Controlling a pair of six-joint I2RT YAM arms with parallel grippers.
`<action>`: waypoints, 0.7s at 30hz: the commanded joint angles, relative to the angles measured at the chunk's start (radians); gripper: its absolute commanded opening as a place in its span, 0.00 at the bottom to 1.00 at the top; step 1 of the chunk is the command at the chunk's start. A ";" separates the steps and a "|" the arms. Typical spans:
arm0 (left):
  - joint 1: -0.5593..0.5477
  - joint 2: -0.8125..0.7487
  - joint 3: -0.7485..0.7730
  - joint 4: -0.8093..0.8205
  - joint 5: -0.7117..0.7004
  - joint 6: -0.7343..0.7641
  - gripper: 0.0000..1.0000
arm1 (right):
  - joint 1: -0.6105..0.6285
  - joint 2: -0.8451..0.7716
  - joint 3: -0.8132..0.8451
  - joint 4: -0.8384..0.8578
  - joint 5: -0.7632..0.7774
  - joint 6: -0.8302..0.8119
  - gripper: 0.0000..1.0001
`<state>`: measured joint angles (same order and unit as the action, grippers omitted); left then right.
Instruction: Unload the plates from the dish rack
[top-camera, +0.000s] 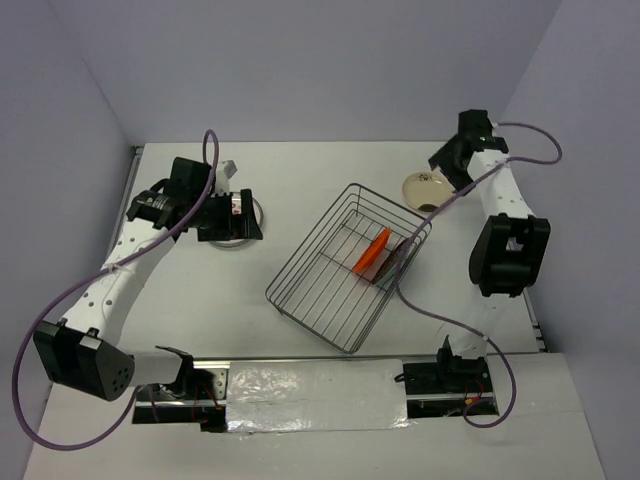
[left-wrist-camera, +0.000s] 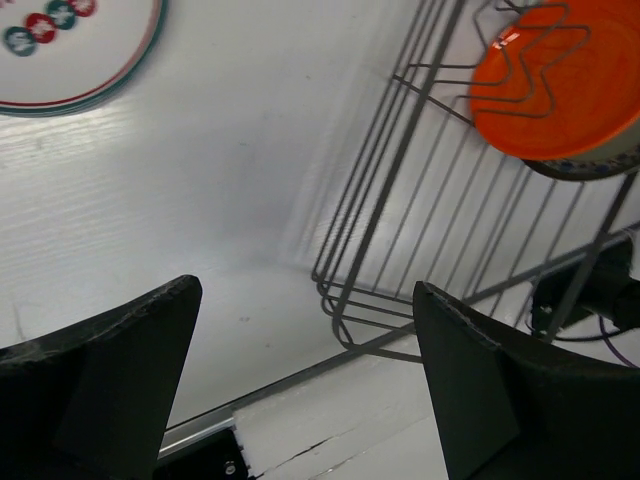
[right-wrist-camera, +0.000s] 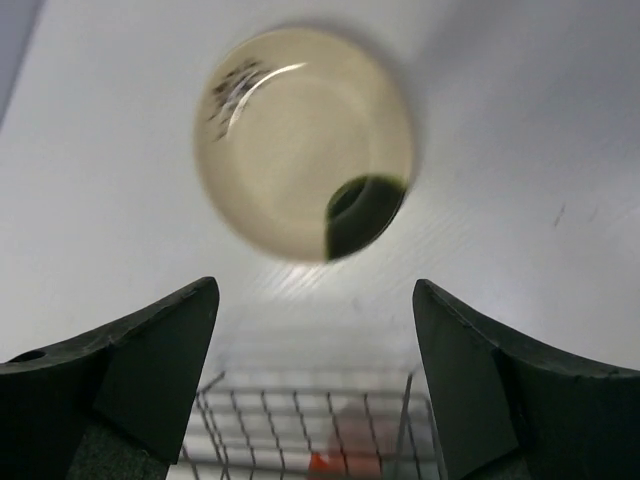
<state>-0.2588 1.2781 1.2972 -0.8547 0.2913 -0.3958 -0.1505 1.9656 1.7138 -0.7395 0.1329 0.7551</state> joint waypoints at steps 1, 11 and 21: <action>-0.003 0.026 0.077 -0.056 -0.165 -0.011 1.00 | 0.209 -0.209 0.088 -0.143 0.085 -0.111 0.85; -0.003 0.020 0.135 -0.069 -0.256 -0.055 0.99 | 0.607 -0.536 -0.169 -0.291 0.327 0.161 0.53; -0.002 -0.028 0.050 -0.072 -0.267 -0.041 1.00 | 0.740 -0.452 -0.178 -0.425 0.346 0.271 0.53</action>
<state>-0.2592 1.2888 1.3701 -0.9253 0.0463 -0.4450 0.5808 1.5127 1.5551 -1.1397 0.4564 0.9752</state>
